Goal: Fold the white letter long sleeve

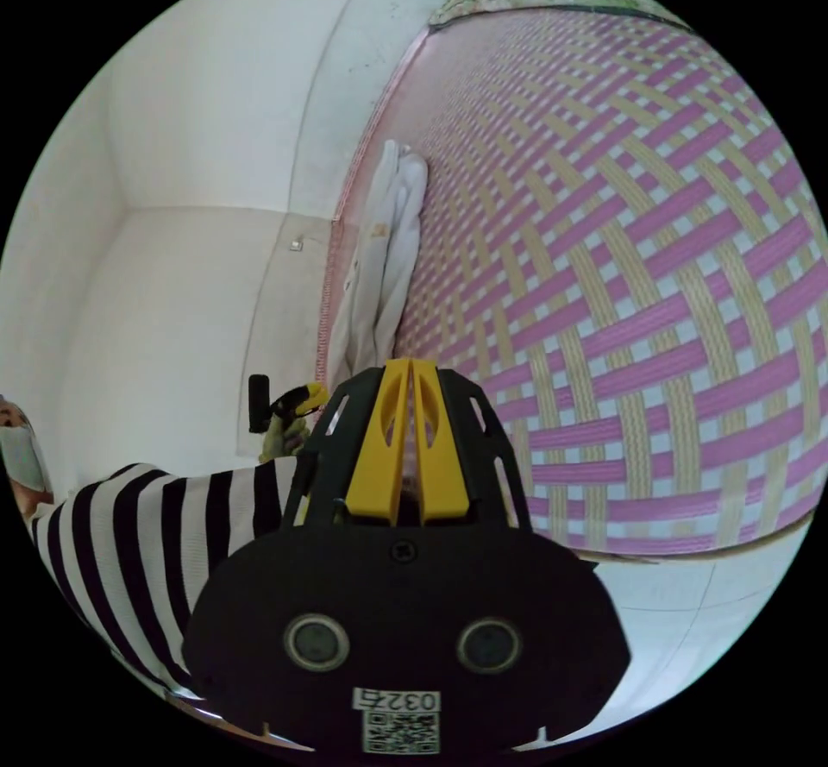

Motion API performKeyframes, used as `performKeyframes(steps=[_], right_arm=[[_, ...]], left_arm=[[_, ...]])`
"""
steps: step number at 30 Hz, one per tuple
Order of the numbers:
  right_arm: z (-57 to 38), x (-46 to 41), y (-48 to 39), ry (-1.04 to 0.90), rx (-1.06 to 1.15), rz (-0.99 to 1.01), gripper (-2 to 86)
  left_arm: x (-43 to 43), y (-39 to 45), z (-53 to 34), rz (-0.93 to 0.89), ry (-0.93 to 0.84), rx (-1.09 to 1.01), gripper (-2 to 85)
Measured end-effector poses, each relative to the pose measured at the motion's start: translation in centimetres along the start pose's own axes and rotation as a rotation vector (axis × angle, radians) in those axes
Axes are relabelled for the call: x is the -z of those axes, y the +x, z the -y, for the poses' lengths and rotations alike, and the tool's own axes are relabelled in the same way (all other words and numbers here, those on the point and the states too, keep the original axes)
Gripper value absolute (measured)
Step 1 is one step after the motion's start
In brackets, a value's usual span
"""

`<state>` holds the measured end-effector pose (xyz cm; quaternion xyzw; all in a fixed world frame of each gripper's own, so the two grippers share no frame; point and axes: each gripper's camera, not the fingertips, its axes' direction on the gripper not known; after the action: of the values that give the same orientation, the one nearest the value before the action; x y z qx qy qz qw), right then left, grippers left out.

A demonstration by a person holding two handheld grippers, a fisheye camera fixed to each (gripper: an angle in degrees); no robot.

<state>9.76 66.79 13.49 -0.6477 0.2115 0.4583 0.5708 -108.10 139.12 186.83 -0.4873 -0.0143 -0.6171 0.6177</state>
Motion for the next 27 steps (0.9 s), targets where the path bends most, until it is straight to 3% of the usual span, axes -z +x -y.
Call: performKeyframes(steps=[3,6,7,10,12,15,19,21,23,25,27], right_arm=[[1.0,-2.2,-1.5,-0.04,0.01,0.007,-1.0],[3.1,-4.6,-4.2,-0.086,0.076,0.012,-1.0],[3.5,-5.0,-4.8,-0.094,0.092,0.009,-1.0],[5.2,-6.6,-7.2,-0.12,0.145,0.012,-1.0],[6.1,-7.5,-8.3,-0.124,0.163,0.014,-1.0],[6.8,-8.8,-9.1,-0.144,0.161,0.009,-0.8],[7.5,-11.1,-10.3,-0.207,0.177,-0.01,0.2],[8.0,-12.8,-11.4,-0.254,0.2,-0.052,3.3],[8.4,-14.3,-11.9,-0.292,0.206,-0.07,5.6],[8.8,-15.9,-12.2,-0.333,0.202,-0.077,6.5],[9.0,-17.5,-12.8,-0.374,0.211,-0.089,6.7]], left_arm=[[-2.2,3.3,0.9,0.096,-0.097,-0.132,14.1],[-2.1,4.1,2.2,0.323,-0.11,-0.128,3.2],[-1.5,4.0,2.5,0.324,-0.097,-0.129,1.7],[4.5,1.5,4.3,0.1,-0.014,-0.125,0.2],[12.8,-2.8,5.9,-0.154,0.126,-0.078,-0.4],[25.2,-7.9,7.0,-0.24,0.35,-0.052,-1.1],[41.1,-12.1,6.9,-0.036,0.654,0.024,-0.7],[48.3,-15.9,6.2,0.242,0.806,0.211,0.3],[50.0,-21.5,7.1,0.352,0.709,0.449,1.6],[48.6,-28.0,7.7,0.247,0.486,0.628,3.9],[44.3,-31.7,6.1,0.049,0.457,0.571,2.9]])
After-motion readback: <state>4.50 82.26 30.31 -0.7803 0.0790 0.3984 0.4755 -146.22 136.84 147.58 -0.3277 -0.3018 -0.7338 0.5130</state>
